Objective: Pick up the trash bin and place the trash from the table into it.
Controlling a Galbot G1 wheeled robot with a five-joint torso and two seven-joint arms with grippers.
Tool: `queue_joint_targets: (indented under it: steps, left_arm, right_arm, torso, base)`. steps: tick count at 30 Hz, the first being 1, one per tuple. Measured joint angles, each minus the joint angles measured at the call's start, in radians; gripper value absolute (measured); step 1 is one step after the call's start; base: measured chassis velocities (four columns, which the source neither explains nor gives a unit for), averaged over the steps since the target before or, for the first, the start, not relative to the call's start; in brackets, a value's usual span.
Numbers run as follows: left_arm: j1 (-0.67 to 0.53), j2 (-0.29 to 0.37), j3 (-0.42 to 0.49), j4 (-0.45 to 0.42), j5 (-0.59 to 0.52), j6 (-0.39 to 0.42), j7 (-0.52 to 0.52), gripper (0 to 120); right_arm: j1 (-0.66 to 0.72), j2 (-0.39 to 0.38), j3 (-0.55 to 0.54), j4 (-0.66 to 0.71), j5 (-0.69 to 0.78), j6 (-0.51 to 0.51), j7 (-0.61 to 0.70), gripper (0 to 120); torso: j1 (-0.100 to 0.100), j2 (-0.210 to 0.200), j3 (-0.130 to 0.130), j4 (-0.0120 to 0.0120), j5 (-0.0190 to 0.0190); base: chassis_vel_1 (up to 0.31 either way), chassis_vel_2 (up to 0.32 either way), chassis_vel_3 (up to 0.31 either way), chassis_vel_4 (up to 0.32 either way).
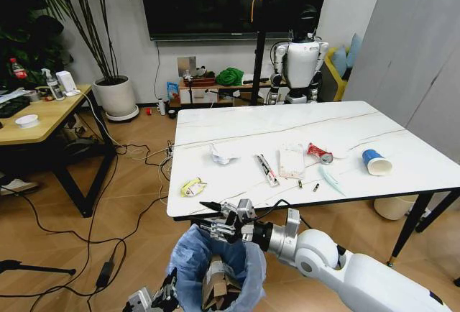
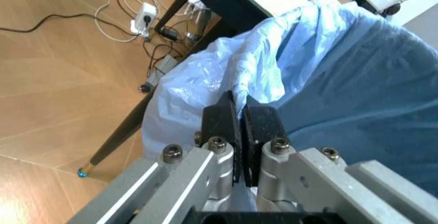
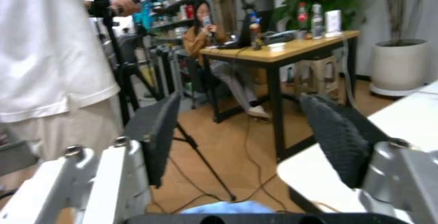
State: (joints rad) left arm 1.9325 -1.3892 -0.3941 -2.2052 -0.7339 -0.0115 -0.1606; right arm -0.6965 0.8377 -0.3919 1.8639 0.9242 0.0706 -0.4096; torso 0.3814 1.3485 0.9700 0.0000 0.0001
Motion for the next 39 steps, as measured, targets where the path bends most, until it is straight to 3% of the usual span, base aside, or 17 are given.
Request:
queue_joint_targets:
  steps: [5,9,14,20,26,39]
  left_arm:
    - [0.036,0.006,-0.013,-0.027,0.006,-0.002,0.001,0]
    - [0.065,0.009,-0.023,-0.04,0.015,-0.004,-0.003,0]
    - [0.08,0.009,-0.035,-0.042,0.03,-0.006,-0.006,0]
    - [0.092,0.001,-0.045,-0.058,0.055,-0.01,-0.007,0]
    - [0.091,-0.009,-0.044,-0.064,0.067,-0.01,-0.007,0]
    - [0.093,-0.012,-0.055,-0.083,0.069,-0.011,-0.008,0]
  right_arm:
    - [-0.028,-0.023,0.068,0.01,-0.017,-0.006,0.084,91]
    - [-0.027,-0.04,0.099,0.01,-0.058,-0.023,0.219,98]
    - [0.013,-0.032,0.107,-0.024,-0.079,-0.044,0.32,100]
    - [0.045,-0.029,0.168,-0.059,-0.029,-0.203,0.452,100]
    - [0.052,-0.029,0.207,-0.148,-0.019,-0.256,0.461,100]
    - [0.07,-0.007,0.247,-0.343,-0.035,-0.272,0.417,100]
  torso:
    - [0.0,0.0,0.0,0.0,0.0]
    - [0.0,0.0,0.0,-0.0002,0.0]
    - [0.0,0.0,0.0,0.0001,0.0]
    - [0.0,0.0,0.0,0.0001,-0.0001]
    - [0.0,0.0,0.0,0.0,0.0]
    - [0.0,0.0,0.0,0.0,-0.0001]
  base:
    - [0.0,0.0,0.0,0.0]
    - [0.0,0.0,0.0,0.0]
    - [0.0,0.0,0.0,0.0]
    - [0.0,0.0,0.0,0.0]
    - [0.0,0.0,0.0,0.0]
    - [0.0,0.0,0.0,0.0]
